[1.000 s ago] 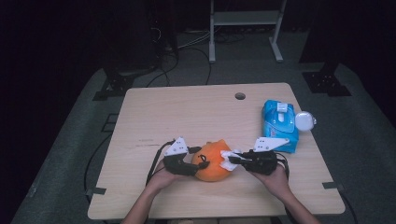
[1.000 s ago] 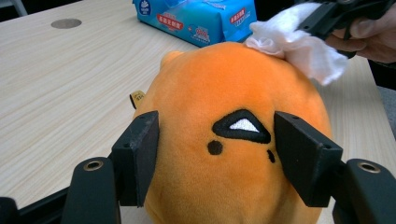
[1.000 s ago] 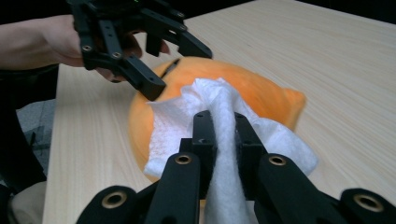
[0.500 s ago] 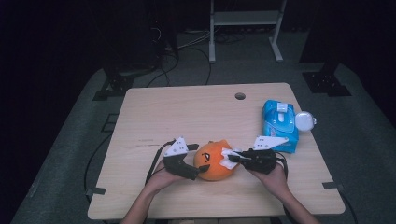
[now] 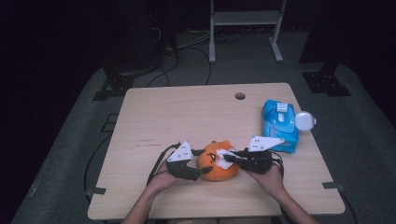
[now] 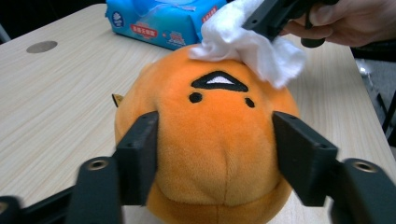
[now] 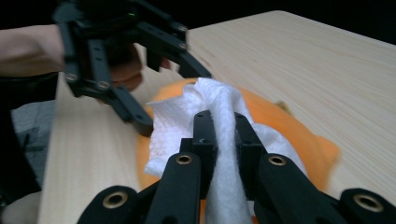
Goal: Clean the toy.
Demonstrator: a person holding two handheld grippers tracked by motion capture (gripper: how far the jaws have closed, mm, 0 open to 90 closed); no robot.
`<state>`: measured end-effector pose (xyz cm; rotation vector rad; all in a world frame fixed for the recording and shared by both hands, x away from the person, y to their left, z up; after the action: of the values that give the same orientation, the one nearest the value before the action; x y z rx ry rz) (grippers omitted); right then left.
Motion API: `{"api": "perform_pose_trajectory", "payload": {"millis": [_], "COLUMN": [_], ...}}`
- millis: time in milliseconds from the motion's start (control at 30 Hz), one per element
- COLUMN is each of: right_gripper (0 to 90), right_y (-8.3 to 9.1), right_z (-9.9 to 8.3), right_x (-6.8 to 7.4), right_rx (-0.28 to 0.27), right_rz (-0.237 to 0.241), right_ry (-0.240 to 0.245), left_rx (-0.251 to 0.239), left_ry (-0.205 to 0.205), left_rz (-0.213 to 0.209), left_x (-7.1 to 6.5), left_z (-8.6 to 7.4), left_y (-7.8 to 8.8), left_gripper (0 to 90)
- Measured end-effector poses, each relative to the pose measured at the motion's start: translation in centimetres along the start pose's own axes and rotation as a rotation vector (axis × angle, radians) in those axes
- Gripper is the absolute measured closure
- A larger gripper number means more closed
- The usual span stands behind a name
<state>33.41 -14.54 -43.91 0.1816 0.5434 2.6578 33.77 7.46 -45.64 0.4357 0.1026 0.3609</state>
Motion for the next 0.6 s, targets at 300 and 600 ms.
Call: {"api": "perform_pose_trajectory", "payload": {"millis": [300, 600], "right_gripper": [81.9, 82.0], "right_y": [0.4, -0.1], "right_z": [0.1, 1.2], "right_x": [-0.2, 1.2], "right_rx": [-0.016, -0.018], "right_rz": [-0.003, 0.004], "right_ry": [-0.022, 0.058], "left_rx": [0.003, -0.004], "left_ry": [0.054, -0.067], "left_rz": [0.008, -0.010], "left_x": [0.1, -1.0], "left_z": [0.0, 0.6], "left_y": [-0.5, -0.5], "left_gripper": [29.1, 37.3]}}
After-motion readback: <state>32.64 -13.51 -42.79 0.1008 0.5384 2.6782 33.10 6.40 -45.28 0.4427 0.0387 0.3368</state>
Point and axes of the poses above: each handheld gripper's, and its own axes: y roughly backward along the jaws, z roughly out of its top, x roughly to its left, the point moved 4 cm from there along -y, roughly forward along the jaws, and after that the axes turned 3 degrees about y, right-handed, at the moved point
